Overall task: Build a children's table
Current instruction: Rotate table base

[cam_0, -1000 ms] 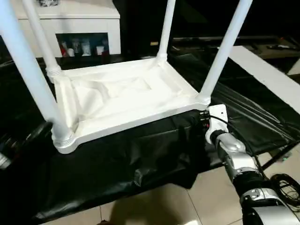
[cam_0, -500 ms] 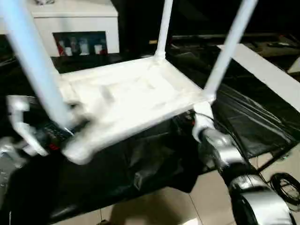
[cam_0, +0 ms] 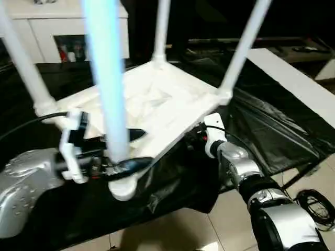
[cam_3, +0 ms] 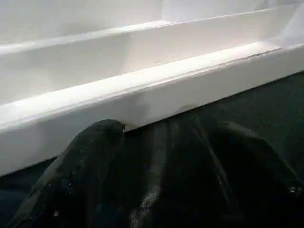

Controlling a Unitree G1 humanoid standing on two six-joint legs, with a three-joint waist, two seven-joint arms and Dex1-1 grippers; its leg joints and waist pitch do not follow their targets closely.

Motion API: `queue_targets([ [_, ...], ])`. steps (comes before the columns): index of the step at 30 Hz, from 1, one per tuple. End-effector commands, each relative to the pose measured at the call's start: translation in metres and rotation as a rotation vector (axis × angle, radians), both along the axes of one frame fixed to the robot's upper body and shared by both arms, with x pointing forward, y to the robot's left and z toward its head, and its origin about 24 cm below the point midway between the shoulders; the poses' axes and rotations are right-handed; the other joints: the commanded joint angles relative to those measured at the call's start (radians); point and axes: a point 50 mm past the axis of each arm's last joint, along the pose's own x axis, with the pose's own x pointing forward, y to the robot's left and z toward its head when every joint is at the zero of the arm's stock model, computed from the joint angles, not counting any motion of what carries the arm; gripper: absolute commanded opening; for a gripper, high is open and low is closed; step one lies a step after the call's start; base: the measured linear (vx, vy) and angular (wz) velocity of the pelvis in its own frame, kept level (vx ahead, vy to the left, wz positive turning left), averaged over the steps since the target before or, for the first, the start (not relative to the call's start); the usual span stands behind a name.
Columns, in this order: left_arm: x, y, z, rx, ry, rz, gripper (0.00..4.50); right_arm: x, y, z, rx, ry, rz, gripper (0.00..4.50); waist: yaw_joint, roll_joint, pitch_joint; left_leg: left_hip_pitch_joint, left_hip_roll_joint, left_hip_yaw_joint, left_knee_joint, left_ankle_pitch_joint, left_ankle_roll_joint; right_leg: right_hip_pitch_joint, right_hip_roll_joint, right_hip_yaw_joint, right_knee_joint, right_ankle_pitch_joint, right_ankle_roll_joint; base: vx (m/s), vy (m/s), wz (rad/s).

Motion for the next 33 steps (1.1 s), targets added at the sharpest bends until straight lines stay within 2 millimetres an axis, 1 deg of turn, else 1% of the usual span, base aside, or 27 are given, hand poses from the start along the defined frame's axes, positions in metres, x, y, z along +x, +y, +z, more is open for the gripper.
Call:
queue_targets([
  [1,-0.003,-0.027,0.009,-0.037,-0.039,-0.113,4.43,-0.002,0.028,0.009,0.033,-0.05,0.142,3.69,0.004,0.023,-0.057,0.023,0.015,-0.008,-0.081,-0.35,-0.069,0.034,-0.032,0.029,-0.064,-0.3,-0.158,0.0,0.0,0.0],
  [2,-0.002,-0.03,0.009,-0.042,-0.042,-0.115,4.43,-0.002,0.03,0.009,0.035,-0.051,0.156,3.69,0.004,0.022,-0.057,0.021,0.015,-0.01,-0.082,-0.35,-0.07,0.036,-0.033,0.029,-0.064,-0.301,-0.159,0.0,0.0,0.0],
  [3,-0.002,-0.03,0.009,-0.042,-0.042,-0.115,4.43,-0.002,0.03,0.009,0.035,-0.051,0.156,3.69,0.0,0.02,-0.057,0.014,0.014,-0.013,-0.084,-0.346,-0.072,0.042,-0.034,0.027,-0.063,-0.305,-0.157,0.0,0.0,0.0],
  [4,0.0,-0.037,0.008,-0.053,-0.044,-0.128,4.43,-0.004,0.034,0.009,0.046,-0.05,0.188,3.69,-0.004,0.02,-0.059,0.012,0.014,-0.014,-0.084,-0.34,-0.072,0.045,-0.035,0.026,-0.062,-0.306,-0.153,0.0,0.0,0.0],
  [9,0.011,-0.057,0.002,-0.067,-0.047,-0.115,4.43,-0.011,0.046,0.007,0.054,-0.052,0.289,3.69,-0.002,0.018,-0.059,0.017,0.015,-0.011,-0.08,-0.328,-0.058,0.041,-0.035,0.028,-0.065,-0.288,-0.167,0.0,0.0,0.0],
  [11,0.014,-0.061,0.0,-0.059,-0.049,-0.097,4.43,-0.011,0.048,0.007,0.057,-0.052,0.302,3.69,-0.003,0.018,-0.058,0.017,0.016,-0.011,-0.081,-0.328,-0.053,0.041,-0.034,0.029,-0.065,-0.282,-0.172,0.0,0.0,0.0],
  [12,0.017,-0.064,-0.001,-0.051,-0.055,-0.08,4.43,-0.012,0.049,0.007,0.057,-0.053,0.308,3.69,-0.002,0.017,-0.058,0.019,0.017,-0.011,-0.082,-0.333,-0.05,0.04,-0.034,0.028,-0.067,-0.289,-0.171,0.0,0.0,0.0],
  [13,0.025,-0.068,-0.006,-0.024,-0.065,-0.033,4.43,-0.011,0.048,0.008,0.041,-0.062,0.295,3.69,0.001,0.018,-0.059,0.022,0.017,-0.011,-0.08,-0.333,-0.051,0.039,-0.035,0.028,-0.067,-0.289,-0.17,0.0,0.0,0.0],
  [14,0.033,-0.07,-0.009,0.012,-0.091,0.021,4.43,-0.009,0.046,0.008,0.029,-0.069,0.272,3.69,0.001,0.017,-0.057,0.023,0.017,-0.01,-0.081,-0.337,-0.048,0.036,-0.033,0.029,-0.072,-0.293,-0.168,0.0,0.0,0.0],
  [15,0.035,-0.07,-0.009,0.018,-0.096,0.031,4.43,-0.009,0.046,0.008,0.028,-0.069,0.266,3.69,0.002,0.019,-0.057,0.025,0.017,-0.01,-0.08,-0.341,-0.05,0.035,-0.033,0.029,-0.072,-0.298,-0.164,0.0,0.0,0.0],
  [16,0.04,-0.071,-0.011,0.039,-0.109,0.062,4.43,-0.007,0.044,0.008,0.027,-0.07,0.247,3.69,0.001,0.019,-0.061,0.019,0.016,-0.013,-0.082,-0.327,-0.052,0.043,-0.036,0.028,-0.068,-0.286,-0.164,0.0,0.0,0.0],
  [17,0.049,-0.07,-0.014,0.078,-0.124,0.116,4.43,-0.005,0.04,0.009,0.02,-0.073,0.223,3.69,0.001,0.02,-0.061,0.019,0.016,-0.013,-0.082,-0.325,-0.05,0.043,-0.035,0.028,-0.068,-0.282,-0.163,0.0,0.0,0.0],
  [18,0.049,-0.07,-0.014,0.078,-0.124,0.116,4.43,-0.005,0.04,0.009,0.02,-0.073,0.223,3.69,0.003,0.02,-0.062,0.026,0.016,-0.011,-0.079,-0.325,-0.05,0.038,-0.034,0.028,-0.068,-0.271,-0.165,0.0,0.0,0.0],
  [19,0.058,-0.068,-0.016,0.115,-0.143,0.179,4.43,-0.003,0.034,0.01,0.009,-0.084,0.187,3.69,0.003,0.02,-0.062,0.024,0.016,-0.012,-0.08,-0.319,-0.049,0.04,-0.035,0.028,-0.067,-0.263,-0.168,0.0,0.0,0.0],
  [21,0.066,-0.066,-0.018,0.16,-0.167,0.234,4.43,0.0,0.028,0.011,0.012,-0.085,0.16,3.69,0.005,0.019,-0.061,0.025,0.015,-0.01,-0.079,-0.331,-0.046,0.038,-0.035,0.028,-0.07,-0.276,-0.17,0.0,0.0,0.0],
  [22,0.069,-0.065,-0.019,0.174,-0.174,0.258,4.43,0.0,0.025,0.012,0.017,-0.084,0.157,3.69,0.005,0.027,-0.061,0.022,0.015,-0.014,-0.081,-0.335,-0.047,0.041,-0.036,0.027,-0.068,-0.284,-0.166,0.0,0.0,0.0],
  [23,0.071,-0.064,-0.02,0.182,-0.179,0.273,4.43,0.0,0.024,0.012,0.02,-0.083,0.157,3.69,0.005,0.028,-0.06,0.023,0.015,-0.013,-0.081,-0.342,-0.048,0.04,-0.035,0.027,-0.072,-0.288,-0.164,0.0,0.0,0.0],
  [24,0.072,-0.064,-0.02,0.19,-0.184,0.284,4.43,0.0,0.023,0.012,0.021,-0.083,0.158,3.69,0.004,0.022,-0.061,0.023,0.015,-0.013,-0.08,-0.346,-0.048,0.041,-0.035,0.026,-0.07,-0.293,-0.167,0.0,0.0,0.0],
  [25,0.079,-0.064,-0.023,0.221,-0.204,0.331,4.43,0.0,0.018,0.011,0.021,-0.084,0.16,3.69,0.004,0.022,-0.061,0.022,0.014,-0.013,-0.08,-0.349,-0.045,0.041,-0.035,0.026,-0.072,-0.3,-0.166,0.0,0.0,0.0],
  [26,0.081,-0.065,-0.024,0.234,-0.213,0.348,4.43,0.0,0.016,0.011,0.02,-0.085,0.16,3.69,0.007,0.027,-0.061,0.026,0.015,-0.013,-0.079,-0.354,-0.044,0.038,-0.036,0.027,-0.073,-0.308,-0.166,0.0,0.0,0.0],
  [27,0.084,-0.066,-0.025,0.251,-0.227,0.369,4.43,-0.001,0.013,0.01,0.019,-0.087,0.16,3.69,0.006,0.024,-0.059,0.023,0.015,-0.014,-0.08,-0.361,-0.042,0.039,-0.035,0.026,-0.077,-0.322,-0.164,0.0,0.0,0.0],
  [28,0.086,-0.066,-0.027,0.261,-0.238,0.381,4.43,-0.001,0.011,0.01,0.018,-0.089,0.158,3.69,0.006,0.024,-0.06,0.024,0.015,-0.014,-0.08,-0.364,-0.042,0.038,-0.036,0.025,-0.078,-0.33,-0.162,0.0,0.0,0.0],
  [29,0.088,-0.069,-0.028,0.257,-0.242,0.391,4.43,0.0,0.003,0.012,0.023,-0.1,0.149,3.69,0.006,0.025,-0.06,0.023,0.014,-0.014,-0.079,-0.363,-0.041,0.04,-0.036,0.026,-0.077,-0.328,-0.162,0.0,0.0,0.0],
  [30,0.088,-0.069,-0.028,0.257,-0.242,0.391,4.43,0.0,0.003,0.012,0.023,-0.1,0.149,3.69,0.009,0.023,-0.061,0.022,0.015,-0.014,-0.078,-0.354,-0.038,0.04,-0.038,0.026,-0.077,-0.32,-0.165,0.0,0.0,0.0],
  [31,0.088,-0.072,-0.03,0.266,-0.263,0.381,4.43,0.0,-0.006,0.015,0.022,-0.12,0.145,3.69,0.01,0.023,-0.06,0.02,0.015,-0.015,-0.08,-0.348,-0.03,0.042,-0.037,0.025,-0.079,-0.319,-0.165,0.0,0.0,0.0],
  [32,0.088,-0.072,-0.031,0.264,-0.265,0.377,4.43,0.0,-0.008,0.015,0.024,-0.124,0.145,3.69,0.01,0.023,-0.06,0.02,0.015,-0.015,-0.08,-0.348,-0.03,0.042,-0.037,0.025,-0.079,-0.319,-0.165,0.0,0.0,0.0],
  [33,0.085,-0.072,-0.031,0.247,-0.267,0.355,4.43,0.0,-0.014,0.018,0.036,-0.134,0.154,3.69,0.011,0.025,-0.062,0.021,0.016,-0.013,-0.078,-0.339,-0.027,0.042,-0.036,0.026,-0.076,-0.292,-0.175,0.0,0.0,0.0],
])
